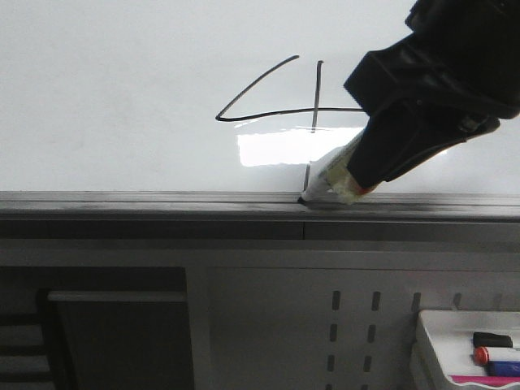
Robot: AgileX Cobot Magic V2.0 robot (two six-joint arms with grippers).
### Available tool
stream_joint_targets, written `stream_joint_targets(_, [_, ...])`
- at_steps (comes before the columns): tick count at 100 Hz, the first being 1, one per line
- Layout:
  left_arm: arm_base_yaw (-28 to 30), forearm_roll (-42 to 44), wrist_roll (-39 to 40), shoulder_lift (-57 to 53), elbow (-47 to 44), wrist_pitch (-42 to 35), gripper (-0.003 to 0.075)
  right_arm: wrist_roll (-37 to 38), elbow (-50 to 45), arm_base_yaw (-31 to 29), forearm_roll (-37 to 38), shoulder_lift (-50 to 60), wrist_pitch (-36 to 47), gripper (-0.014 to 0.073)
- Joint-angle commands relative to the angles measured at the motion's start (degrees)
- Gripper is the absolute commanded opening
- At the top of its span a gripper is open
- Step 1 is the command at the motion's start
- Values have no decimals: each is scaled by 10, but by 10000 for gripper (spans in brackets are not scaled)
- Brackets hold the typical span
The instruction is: Write number 4 on whiteboard
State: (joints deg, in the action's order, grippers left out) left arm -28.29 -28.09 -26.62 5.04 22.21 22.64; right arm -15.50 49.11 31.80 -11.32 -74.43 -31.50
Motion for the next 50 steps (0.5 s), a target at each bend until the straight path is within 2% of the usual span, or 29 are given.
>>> stream_joint_targets(1, [0,-13,5,7,15,-40,-18,2,11,3,-2,37,26,-52])
stream_joint_targets(6, [0,-13,5,9,15,-31,-1,2,11,6,-2,57,26,-52])
stream_joint_targets(11, [0,-13,5,16,15,-16,50,1,11,13,-2,81,26,-52])
stream_joint_targets(23, [0,-32,5,60,15,31,296,-15,11,40,-1,139,25,-52])
stream_joint_targets(30, [0,-58,-1,100,16,42,383,-61,11,64,-1,164,18,-52])
stream_joint_targets(36, [0,-82,-45,140,28,57,389,-96,11,88,-1,177,7,-52])
stream_joint_targets(50, [0,-170,-249,242,80,127,358,-151,10,138,-1,178,-18,-52])
